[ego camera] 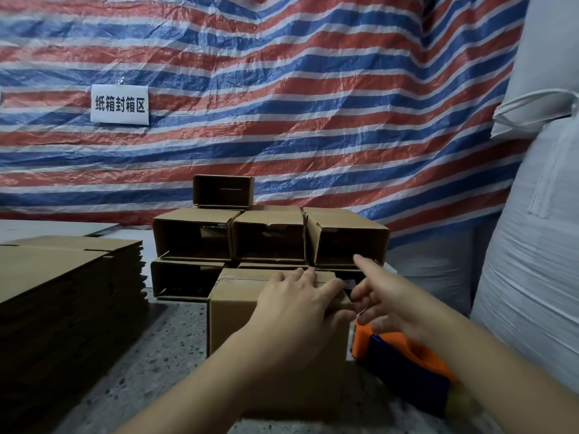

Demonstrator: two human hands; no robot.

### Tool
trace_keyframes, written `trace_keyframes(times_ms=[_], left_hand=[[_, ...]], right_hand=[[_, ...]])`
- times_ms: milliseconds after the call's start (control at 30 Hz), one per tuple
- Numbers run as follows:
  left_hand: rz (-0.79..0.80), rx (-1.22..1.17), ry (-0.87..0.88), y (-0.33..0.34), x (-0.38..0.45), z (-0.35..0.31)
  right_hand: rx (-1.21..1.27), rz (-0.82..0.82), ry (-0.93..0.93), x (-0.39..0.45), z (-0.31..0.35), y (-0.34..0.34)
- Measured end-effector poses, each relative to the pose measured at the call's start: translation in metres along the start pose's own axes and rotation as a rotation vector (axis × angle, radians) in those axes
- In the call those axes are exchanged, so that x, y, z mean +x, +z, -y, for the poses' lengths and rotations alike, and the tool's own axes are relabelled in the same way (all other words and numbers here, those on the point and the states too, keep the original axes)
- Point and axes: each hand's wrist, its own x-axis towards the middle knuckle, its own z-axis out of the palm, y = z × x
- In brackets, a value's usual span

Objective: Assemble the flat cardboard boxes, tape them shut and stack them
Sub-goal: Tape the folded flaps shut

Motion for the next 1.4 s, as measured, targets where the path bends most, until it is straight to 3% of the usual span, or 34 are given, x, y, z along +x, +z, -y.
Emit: trace_keyframes(times_ms=[400,700,833,1000,1200,1300,1400], left_hand=[[-0.031,-0.011,0.009,0.002,0.000,0.001],[-0.059,-0.037,-0.012,0.002,0.000,-0.001],[-0.095,-0.061,-0.012,0.002,-0.001,0.000],[-0.117,-0.046,-0.009,0.004,-0.002,0.000],[-0.131,-0.108,-0.028,0.007,-0.001,0.001],[-0.129,-0.163,-0.057,0.009,-0.001,0.001],[-0.248,-0.313,-0.067,0.005,-0.004,0.002]], right_hand=[[0.292,-0.207,-0.048,0.004,-0.019,0.045],[0.537,-0.094,0.089,0.003,-0.027,0.054],[0.476,-0.068,0.140,0.006,-0.026,0.048],[0.410,-0.204,-0.049,0.013,-0.013,0.047],[0.553,-0.096,0.038,0.019,-0.029,0.060],[0.472,-0.116,0.093,0.019,-0.030,0.061],[0.312,-0.179,0.008,0.019,-0.042,0.059]])
